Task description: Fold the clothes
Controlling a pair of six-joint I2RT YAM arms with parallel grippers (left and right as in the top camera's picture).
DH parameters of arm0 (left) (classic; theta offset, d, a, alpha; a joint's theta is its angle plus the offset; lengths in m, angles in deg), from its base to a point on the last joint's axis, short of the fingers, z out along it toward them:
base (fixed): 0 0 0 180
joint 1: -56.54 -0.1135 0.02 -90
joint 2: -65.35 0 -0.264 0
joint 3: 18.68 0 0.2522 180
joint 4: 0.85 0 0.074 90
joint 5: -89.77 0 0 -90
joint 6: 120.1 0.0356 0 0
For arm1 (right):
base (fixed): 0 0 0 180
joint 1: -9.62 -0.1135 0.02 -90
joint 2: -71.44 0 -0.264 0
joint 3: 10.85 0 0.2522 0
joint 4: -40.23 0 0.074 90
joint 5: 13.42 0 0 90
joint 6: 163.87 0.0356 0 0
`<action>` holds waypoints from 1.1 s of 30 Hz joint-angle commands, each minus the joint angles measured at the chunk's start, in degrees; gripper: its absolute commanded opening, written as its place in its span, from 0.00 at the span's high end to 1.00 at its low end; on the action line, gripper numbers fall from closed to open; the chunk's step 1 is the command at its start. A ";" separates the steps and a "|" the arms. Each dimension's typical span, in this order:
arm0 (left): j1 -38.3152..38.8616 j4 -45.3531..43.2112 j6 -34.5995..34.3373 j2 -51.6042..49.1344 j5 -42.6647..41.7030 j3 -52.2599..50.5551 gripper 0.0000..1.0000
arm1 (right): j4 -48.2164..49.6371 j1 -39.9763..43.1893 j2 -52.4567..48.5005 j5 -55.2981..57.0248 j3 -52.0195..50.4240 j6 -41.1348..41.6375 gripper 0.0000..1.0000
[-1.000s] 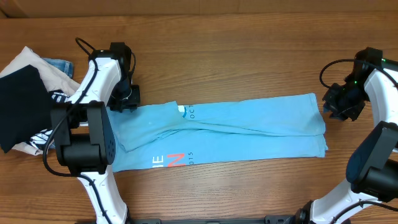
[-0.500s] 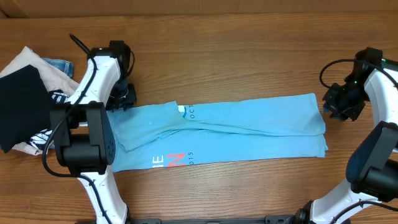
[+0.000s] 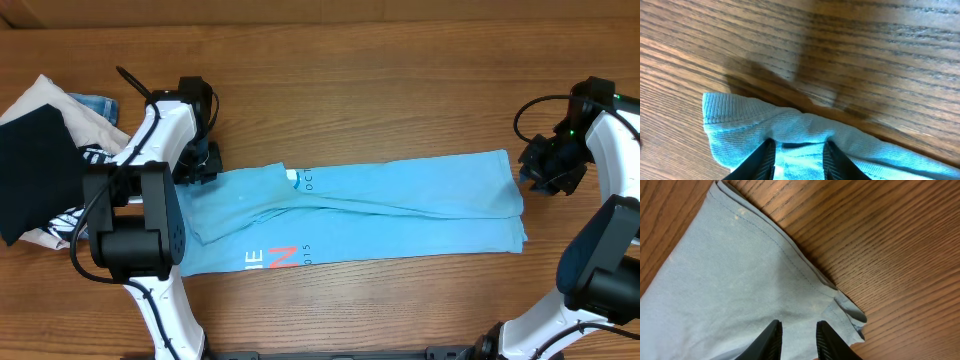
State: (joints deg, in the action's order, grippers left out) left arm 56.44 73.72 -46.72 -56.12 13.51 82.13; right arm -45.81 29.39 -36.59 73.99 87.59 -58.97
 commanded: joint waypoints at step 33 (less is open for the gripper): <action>2.95 18.34 38.18 12.17 -49.13 5.84 0.96 | 0.37 -0.20 0.61 0.17 -0.33 -0.31 0.73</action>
State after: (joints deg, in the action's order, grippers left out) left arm 57.67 89.88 -15.64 -44.15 -30.79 87.94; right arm -45.61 29.39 -36.59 74.04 87.59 -58.95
